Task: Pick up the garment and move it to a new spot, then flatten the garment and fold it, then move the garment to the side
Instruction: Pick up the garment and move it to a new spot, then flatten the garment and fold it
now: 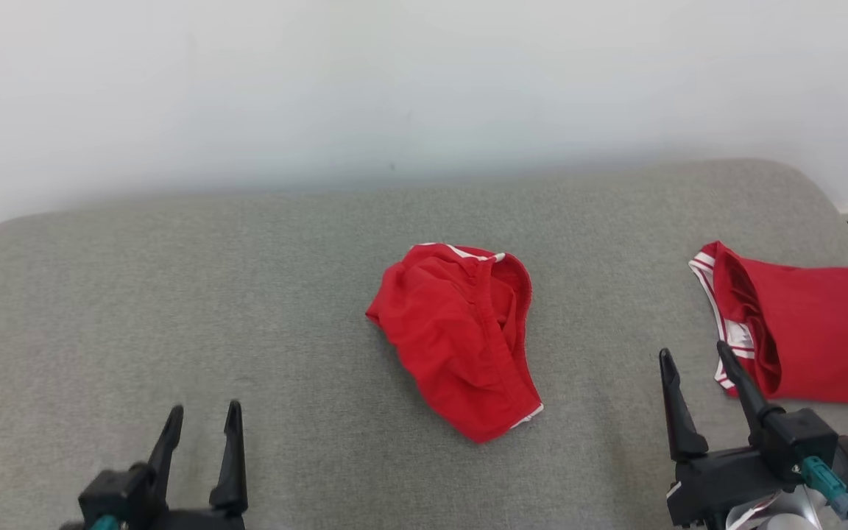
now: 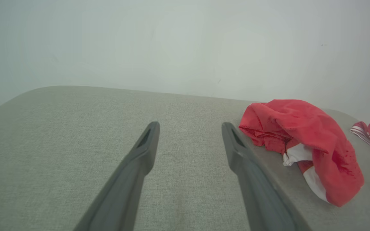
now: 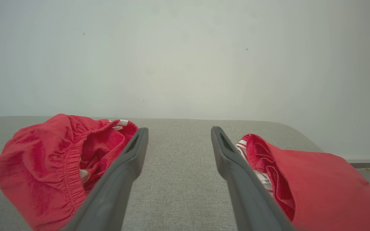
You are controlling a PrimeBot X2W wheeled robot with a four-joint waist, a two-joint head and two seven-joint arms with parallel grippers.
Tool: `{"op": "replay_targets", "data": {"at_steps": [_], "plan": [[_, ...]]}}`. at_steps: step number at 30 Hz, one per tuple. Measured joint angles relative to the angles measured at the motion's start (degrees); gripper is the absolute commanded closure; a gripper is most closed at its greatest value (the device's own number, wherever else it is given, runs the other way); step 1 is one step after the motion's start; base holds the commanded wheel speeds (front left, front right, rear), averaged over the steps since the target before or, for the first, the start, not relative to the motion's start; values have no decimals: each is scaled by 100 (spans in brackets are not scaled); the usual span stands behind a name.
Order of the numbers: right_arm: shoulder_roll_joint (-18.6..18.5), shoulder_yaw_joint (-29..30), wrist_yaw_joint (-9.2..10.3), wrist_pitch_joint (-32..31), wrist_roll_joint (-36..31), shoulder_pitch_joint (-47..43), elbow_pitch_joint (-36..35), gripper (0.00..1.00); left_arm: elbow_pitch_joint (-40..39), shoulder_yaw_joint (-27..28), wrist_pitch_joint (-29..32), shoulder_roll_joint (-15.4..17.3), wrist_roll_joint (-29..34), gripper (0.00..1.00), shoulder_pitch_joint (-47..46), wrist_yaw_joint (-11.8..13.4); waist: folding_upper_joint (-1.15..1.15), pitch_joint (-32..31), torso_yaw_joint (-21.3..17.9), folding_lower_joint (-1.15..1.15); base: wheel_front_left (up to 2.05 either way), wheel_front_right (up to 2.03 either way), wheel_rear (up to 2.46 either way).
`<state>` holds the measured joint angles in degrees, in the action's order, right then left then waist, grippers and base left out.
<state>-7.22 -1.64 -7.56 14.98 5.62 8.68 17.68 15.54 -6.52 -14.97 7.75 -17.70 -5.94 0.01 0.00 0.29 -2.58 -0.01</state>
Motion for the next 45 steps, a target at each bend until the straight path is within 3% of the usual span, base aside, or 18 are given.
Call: {"op": "replay_targets", "data": {"at_steps": [11, 35, 45], "plan": [[-194, -236, 0, 1, 233, -203, 0, 0, -264, 245, 0, -254, 382, 0, 582, -103, 0, -168, 113, 0, 0, 0, 0], [-156, -390, 0, 2, 297, -169, -38, 0, -319, 575, -1, -454, 686, 0, 608, -354, 0, -114, 14, 1, 0, 0, 0], [-143, -461, 0, 2, 298, -154, -37, 0, 36, 242, 174, -382, 865, 0, 174, -515, 0, -84, -140, 1, 0, 0, 0]]}}
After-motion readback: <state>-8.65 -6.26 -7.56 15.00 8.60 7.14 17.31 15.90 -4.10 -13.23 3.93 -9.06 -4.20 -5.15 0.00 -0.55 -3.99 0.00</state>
